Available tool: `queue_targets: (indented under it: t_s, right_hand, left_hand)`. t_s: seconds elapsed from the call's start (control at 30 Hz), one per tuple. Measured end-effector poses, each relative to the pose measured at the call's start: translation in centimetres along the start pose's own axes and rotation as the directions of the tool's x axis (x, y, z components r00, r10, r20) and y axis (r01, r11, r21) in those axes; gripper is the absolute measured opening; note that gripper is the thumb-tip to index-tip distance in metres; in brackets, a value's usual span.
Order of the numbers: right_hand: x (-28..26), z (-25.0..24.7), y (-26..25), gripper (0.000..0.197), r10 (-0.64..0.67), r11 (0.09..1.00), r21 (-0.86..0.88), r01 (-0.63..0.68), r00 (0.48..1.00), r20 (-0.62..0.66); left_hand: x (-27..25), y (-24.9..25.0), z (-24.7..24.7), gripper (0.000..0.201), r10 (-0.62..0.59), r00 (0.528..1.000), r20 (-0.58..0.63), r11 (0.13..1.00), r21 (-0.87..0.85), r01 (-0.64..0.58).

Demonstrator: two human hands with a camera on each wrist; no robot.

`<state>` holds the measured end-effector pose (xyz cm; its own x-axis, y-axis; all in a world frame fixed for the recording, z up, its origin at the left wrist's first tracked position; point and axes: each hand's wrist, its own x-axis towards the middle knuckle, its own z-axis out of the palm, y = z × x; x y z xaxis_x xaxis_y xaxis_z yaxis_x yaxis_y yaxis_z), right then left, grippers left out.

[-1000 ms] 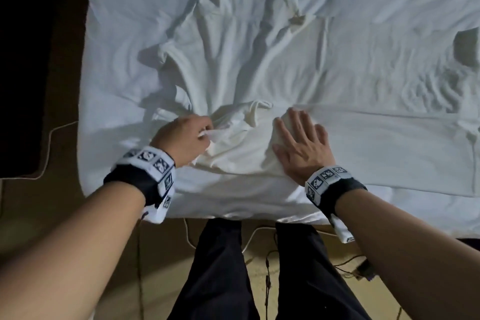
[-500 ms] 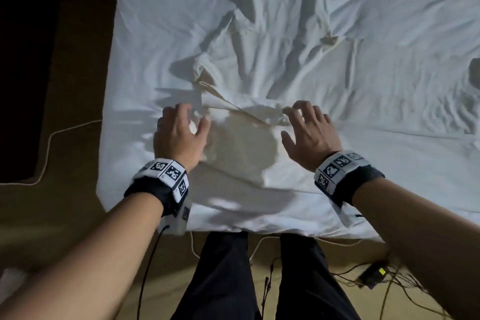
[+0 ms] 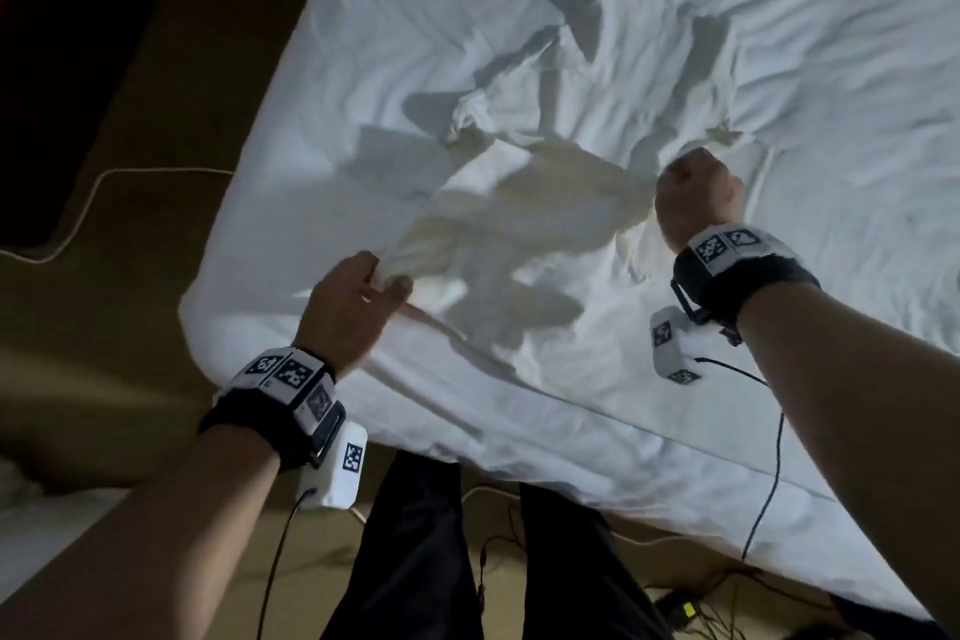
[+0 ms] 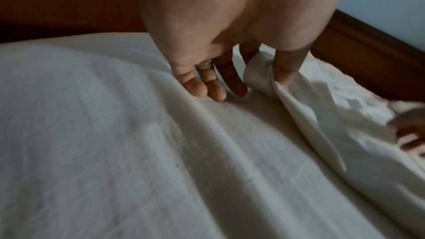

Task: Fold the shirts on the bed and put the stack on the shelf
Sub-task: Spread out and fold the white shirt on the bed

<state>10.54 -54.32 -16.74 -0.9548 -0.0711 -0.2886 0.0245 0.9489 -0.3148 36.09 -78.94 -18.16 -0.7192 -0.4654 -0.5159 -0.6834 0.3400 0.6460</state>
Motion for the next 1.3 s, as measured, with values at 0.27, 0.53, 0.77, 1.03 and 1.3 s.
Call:
queue_targets:
  t_s: [0.27, 0.53, 0.77, 1.03, 1.3]
  right_hand:
    - [-0.3, 2.9, -0.8, 0.05, -0.343, 0.906, -0.166, 0.39, 0.904, 0.253]
    - [1.0, 1.8, -3.5, 0.028, -0.311, 0.897, -0.288, 0.336, 0.941, 0.131]
    - [1.6, 5.3, -10.7, 0.03, -0.447, 0.866, -0.098, 0.49, 0.847, 0.29]
    - [3.7, 4.4, -13.5, 0.011, -0.32, 0.94, 0.018, 0.342, 0.859, 0.399]
    - [4.0, 4.5, -12.7, 0.024, -0.281, 0.959, 0.112, 0.259, 0.908, 0.312]
  left_hand:
    - [-0.7, -1.5, -0.4, 0.032, -0.133, 0.991, 0.015, 0.927, -0.352, 0.13]
    - [-1.9, -2.5, -0.4, 0.039, -0.113, 0.993, -0.04, 0.932, -0.35, 0.093]
    - [-2.3, -3.6, -0.4, 0.024, -0.131, 0.99, -0.049, 0.945, -0.307, 0.11]
    - [-3.0, -2.6, -1.7, 0.012, -0.035, 0.99, -0.139, 0.929, -0.37, -0.019]
    - [-2.8, -2.5, -2.5, 0.012, -0.039, 0.997, -0.062, 0.818, -0.575, -0.004]
